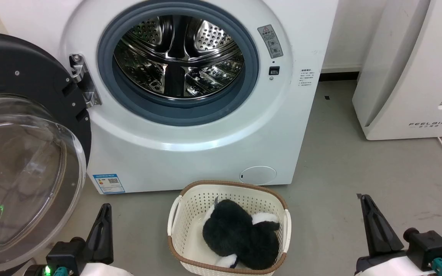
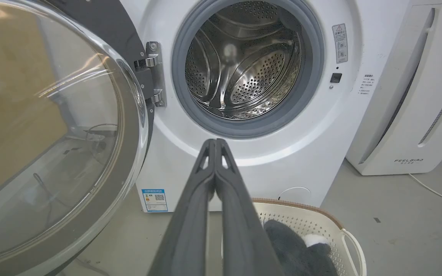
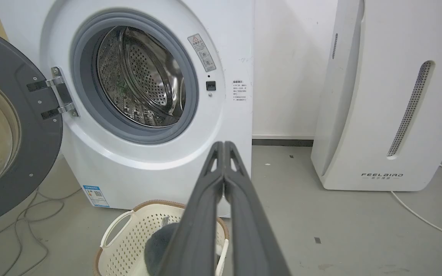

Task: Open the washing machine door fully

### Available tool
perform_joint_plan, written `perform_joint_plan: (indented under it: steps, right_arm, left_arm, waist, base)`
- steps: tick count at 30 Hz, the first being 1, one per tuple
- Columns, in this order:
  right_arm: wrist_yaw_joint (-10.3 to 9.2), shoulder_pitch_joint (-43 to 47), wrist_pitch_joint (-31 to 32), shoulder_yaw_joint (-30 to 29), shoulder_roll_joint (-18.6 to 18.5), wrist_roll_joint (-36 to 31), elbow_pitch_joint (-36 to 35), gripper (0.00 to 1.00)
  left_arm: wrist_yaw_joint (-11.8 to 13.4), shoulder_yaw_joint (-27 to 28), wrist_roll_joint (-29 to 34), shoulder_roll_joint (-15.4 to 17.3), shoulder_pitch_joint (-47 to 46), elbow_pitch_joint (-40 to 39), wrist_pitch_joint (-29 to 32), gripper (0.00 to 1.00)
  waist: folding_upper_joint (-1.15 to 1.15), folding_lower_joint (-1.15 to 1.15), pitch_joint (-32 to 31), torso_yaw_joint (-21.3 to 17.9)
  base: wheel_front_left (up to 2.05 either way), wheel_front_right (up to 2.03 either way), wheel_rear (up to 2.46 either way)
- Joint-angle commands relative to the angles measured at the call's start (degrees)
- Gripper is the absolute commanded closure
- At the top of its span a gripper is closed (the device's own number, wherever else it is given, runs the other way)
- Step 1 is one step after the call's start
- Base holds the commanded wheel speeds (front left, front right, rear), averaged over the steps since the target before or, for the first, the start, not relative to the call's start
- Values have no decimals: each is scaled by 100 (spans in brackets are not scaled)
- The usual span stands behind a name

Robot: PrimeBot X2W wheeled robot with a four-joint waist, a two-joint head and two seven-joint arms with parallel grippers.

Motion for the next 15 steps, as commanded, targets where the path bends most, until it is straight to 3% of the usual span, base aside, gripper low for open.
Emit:
perform_joint_plan:
  steps: [1,15]
  right_arm:
    - [1,-48,47,-5,3,-27,-48,100]
    - [1,-82,201,-8,5,-101,-81,100]
  left_arm:
    - [32,-13,60,1,-59,-36,46,100]
    - [90,-75,119,2,-99,-89,199,100]
  waist:
    - [0,0,2,6]
    - [0,0,12,43]
  base:
    - [0,0,0]
    - [0,0,0]
